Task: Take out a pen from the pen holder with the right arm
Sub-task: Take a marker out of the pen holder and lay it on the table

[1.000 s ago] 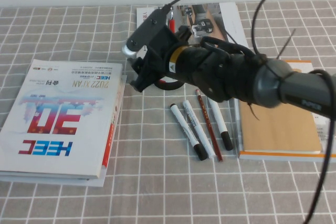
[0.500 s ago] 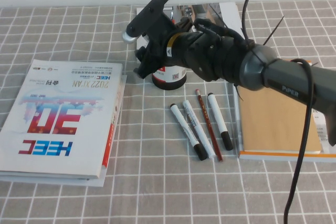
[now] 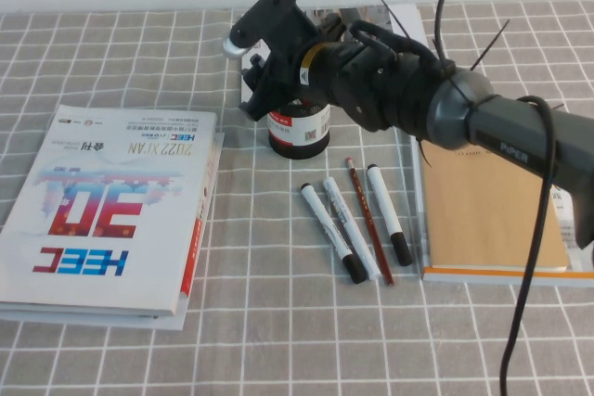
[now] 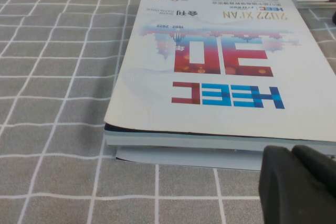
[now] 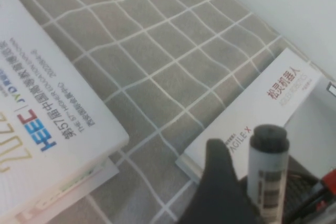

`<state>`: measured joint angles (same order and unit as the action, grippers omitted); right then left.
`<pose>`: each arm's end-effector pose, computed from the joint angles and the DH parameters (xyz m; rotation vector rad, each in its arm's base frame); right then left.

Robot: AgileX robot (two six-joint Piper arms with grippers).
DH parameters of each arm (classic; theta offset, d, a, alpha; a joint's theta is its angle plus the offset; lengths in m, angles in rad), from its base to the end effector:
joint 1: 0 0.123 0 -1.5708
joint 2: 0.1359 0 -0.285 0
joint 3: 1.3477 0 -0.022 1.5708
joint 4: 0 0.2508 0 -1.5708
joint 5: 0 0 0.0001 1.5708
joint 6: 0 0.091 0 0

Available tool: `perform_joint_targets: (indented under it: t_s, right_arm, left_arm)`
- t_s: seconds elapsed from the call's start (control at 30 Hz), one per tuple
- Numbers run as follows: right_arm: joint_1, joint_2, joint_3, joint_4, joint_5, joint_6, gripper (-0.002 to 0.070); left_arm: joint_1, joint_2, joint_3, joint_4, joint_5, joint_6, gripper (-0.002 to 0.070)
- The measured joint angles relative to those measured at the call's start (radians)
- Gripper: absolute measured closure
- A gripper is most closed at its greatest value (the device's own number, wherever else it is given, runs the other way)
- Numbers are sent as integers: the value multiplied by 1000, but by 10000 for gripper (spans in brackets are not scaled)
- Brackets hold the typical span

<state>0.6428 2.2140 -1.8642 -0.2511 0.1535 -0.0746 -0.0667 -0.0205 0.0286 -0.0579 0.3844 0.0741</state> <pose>0.4275 0.3158 0.2455 -0.9000 1.7701 0.1698 0.0517 -0.0054 0.1702 0.0966 1.8733 -0.0522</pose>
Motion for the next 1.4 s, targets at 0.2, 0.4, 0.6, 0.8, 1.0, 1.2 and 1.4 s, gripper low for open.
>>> perform_joint_targets:
  t_s: [0.2,0.4,0.6,0.8,1.0,1.2,1.4]
  right_arm:
    - [0,46,-74,0,53,0,280]
    - [0,63,-76,0,67,0,280]
    - [0,63,-81,0,68,0,280]
    - [0,65,-81,0,68,0,280]
    - [0,65,-81,0,68,0,280]
    - [0,65,-81,0,68,2,288]
    - [0,65,-81,0,68,2,370]
  left_arm:
    - [0,0,0,0,0,0,680]
    - [0,0,0,0,0,0,680]
    - [0,0,0,0,0,0,680]
    - [0,0,0,0,0,0,680]
    - [0,0,0,0,0,0,680]
    - [0,0,0,0,0,0,680]
    - [0,0,0,0,0,0,680]
